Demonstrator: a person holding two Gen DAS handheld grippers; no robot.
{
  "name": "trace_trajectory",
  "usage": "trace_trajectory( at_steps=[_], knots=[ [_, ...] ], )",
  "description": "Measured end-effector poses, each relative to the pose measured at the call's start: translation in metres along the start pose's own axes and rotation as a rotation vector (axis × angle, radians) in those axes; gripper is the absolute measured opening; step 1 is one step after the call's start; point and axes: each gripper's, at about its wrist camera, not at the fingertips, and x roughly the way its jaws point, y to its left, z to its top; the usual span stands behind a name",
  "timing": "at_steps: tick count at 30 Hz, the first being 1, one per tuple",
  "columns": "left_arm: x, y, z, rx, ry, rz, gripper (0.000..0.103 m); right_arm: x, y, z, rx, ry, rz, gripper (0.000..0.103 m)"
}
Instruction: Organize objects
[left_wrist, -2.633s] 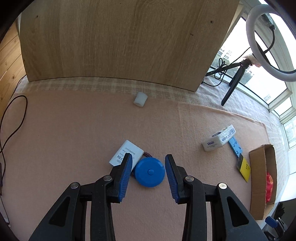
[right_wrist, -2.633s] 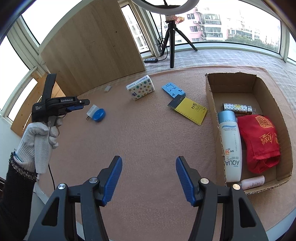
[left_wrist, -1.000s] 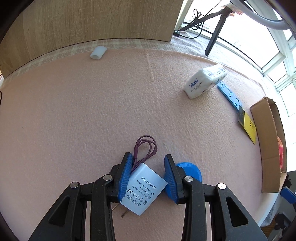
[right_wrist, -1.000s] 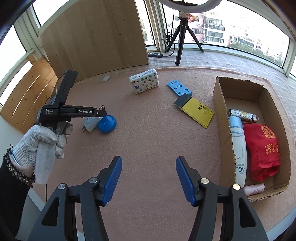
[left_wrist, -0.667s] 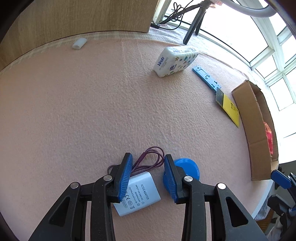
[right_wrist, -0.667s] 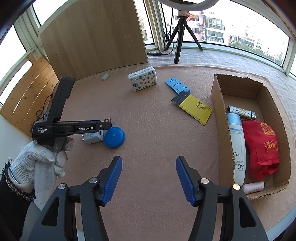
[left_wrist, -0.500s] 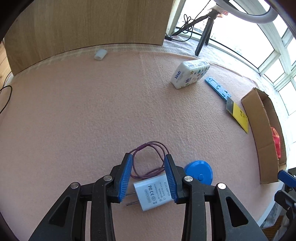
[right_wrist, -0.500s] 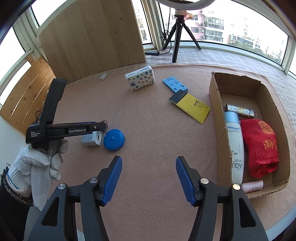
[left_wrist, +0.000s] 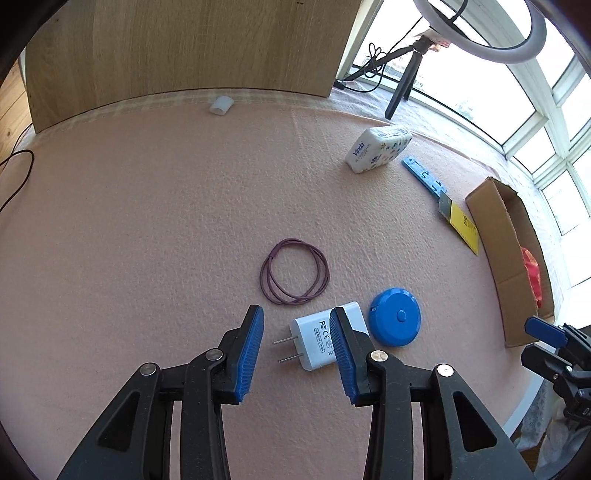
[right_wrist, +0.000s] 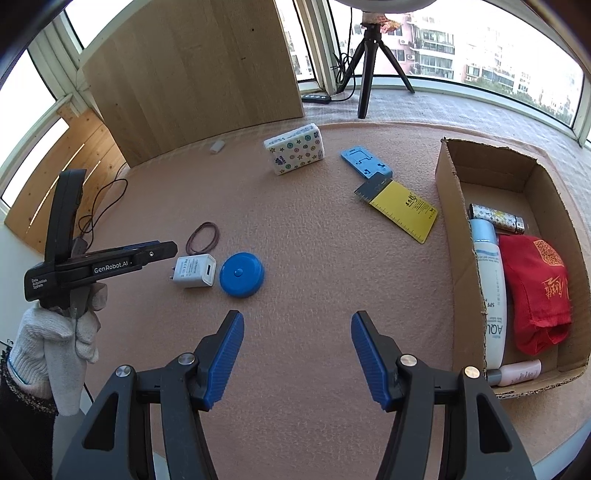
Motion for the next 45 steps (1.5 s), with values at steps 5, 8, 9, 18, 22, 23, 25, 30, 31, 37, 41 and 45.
trace_trajectory(
  at_steps=[5, 8, 9, 18, 22, 23, 25, 30, 31, 37, 41, 45],
  knots=[
    [0.005, -0.01, 0.001, 0.023, 0.002, -0.017, 0.04, 0.007, 0.002, 0.0, 0.006, 0.018, 0.015, 0.057],
    [0.008, -0.016, 0.003, 0.055, 0.017, -0.026, 0.04, 0.009, 0.003, 0.0, 0.006, 0.025, 0.016, 0.057],
    [0.01, -0.017, 0.003, 0.059, 0.024, -0.027, 0.04, 0.01, 0.003, 0.0, 0.01, 0.029, 0.02, 0.057],
    [0.01, -0.037, -0.019, 0.116, 0.083, -0.114, 0.039, 0.013, -0.002, -0.002, 0.032, 0.042, 0.03, 0.057],
    [0.01, -0.051, -0.037, 0.114, 0.114, -0.178, 0.039, 0.015, -0.003, -0.001, 0.037, 0.046, 0.041, 0.057],
    [0.011, -0.055, -0.042, 0.11, 0.121, -0.199, 0.039, 0.016, -0.003, -0.001, 0.04, 0.047, 0.045, 0.057],
    [0.014, -0.064, -0.049, 0.12, 0.132, -0.216, 0.039, 0.019, -0.004, 0.0, 0.05, 0.053, 0.055, 0.057],
    [0.012, -0.079, -0.059, 0.126, 0.128, -0.238, 0.039, 0.03, -0.007, 0.0, 0.062, 0.08, 0.076, 0.057],
    [0.01, -0.082, -0.06, 0.132, 0.12, -0.224, 0.039, 0.033, -0.007, 0.001, 0.065, 0.085, 0.082, 0.056],
    [0.004, -0.083, -0.06, 0.137, 0.093, -0.152, 0.039, 0.052, -0.007, 0.004, 0.076, 0.115, 0.103, 0.053],
    [0.004, -0.082, -0.062, 0.125, 0.095, -0.168, 0.039, 0.067, -0.002, 0.007, 0.081, 0.154, 0.154, 0.048],
    [0.005, -0.079, -0.063, 0.103, 0.092, -0.18, 0.039, 0.081, 0.007, 0.009, 0.084, 0.198, 0.213, 0.047]
  ],
)
